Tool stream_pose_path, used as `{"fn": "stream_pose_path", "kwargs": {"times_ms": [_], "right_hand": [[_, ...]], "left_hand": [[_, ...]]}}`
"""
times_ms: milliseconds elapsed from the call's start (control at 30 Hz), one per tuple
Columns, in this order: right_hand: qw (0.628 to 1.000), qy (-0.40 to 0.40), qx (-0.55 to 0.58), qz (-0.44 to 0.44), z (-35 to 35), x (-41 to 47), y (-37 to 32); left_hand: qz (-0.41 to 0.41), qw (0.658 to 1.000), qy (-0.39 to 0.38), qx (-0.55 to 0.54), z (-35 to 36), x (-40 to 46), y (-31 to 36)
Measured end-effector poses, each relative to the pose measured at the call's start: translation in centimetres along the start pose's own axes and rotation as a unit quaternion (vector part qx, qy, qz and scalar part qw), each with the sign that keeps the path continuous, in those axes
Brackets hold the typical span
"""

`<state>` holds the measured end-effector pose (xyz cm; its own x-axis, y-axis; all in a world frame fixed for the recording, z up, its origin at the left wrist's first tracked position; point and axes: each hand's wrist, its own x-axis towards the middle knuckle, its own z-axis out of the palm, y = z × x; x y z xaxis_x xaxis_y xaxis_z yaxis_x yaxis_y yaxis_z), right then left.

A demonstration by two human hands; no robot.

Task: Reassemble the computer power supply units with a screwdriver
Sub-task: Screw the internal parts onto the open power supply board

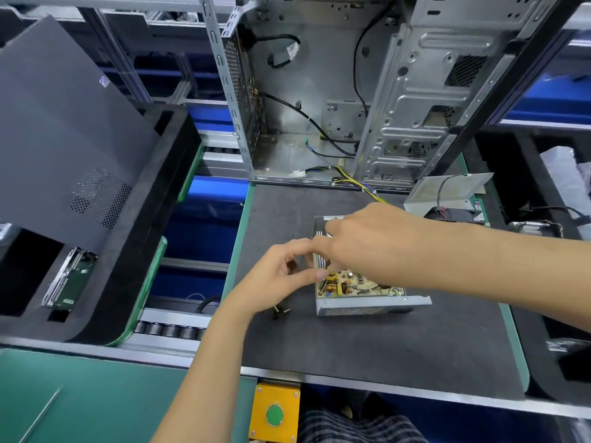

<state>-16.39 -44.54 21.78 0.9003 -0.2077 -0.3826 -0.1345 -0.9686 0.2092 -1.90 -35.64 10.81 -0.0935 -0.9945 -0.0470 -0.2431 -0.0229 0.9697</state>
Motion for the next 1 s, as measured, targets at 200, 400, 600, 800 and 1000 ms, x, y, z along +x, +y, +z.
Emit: {"fn": "stream_pose_path", "kwargs": {"times_ms": [200, 400, 600, 800, 1000], "right_hand": [[0.996, 0.008, -0.089, 0.004, 0.4, 0.4, -1.2], [0.994, -0.044, -0.093, -0.028, 1.7, 0.6, -1.7], [0.983, -0.126, -0.114, -0.067, 0.9, 1.0, -2.5], [0.977, -0.164, 0.113, 0.077, 0.9, 2.3, -1.9], [0.965, -0.2, 0.134, 0.107, 0.7, 1.2, -0.9]], "left_hand": [[-0.037, 0.984, 0.162, 0.059, -0.4, 2.4, -1.2], [-0.181, 0.979, 0.086, 0.045, 1.4, 3.7, -3.0], [-0.246, 0.965, 0.074, -0.051, 1.6, 3.9, -3.8], [-0.264, 0.959, 0.074, -0.075, 1.7, 4.0, -3.8], [-0.181, 0.977, 0.097, 0.056, 0.2, 2.7, -2.2]]}}
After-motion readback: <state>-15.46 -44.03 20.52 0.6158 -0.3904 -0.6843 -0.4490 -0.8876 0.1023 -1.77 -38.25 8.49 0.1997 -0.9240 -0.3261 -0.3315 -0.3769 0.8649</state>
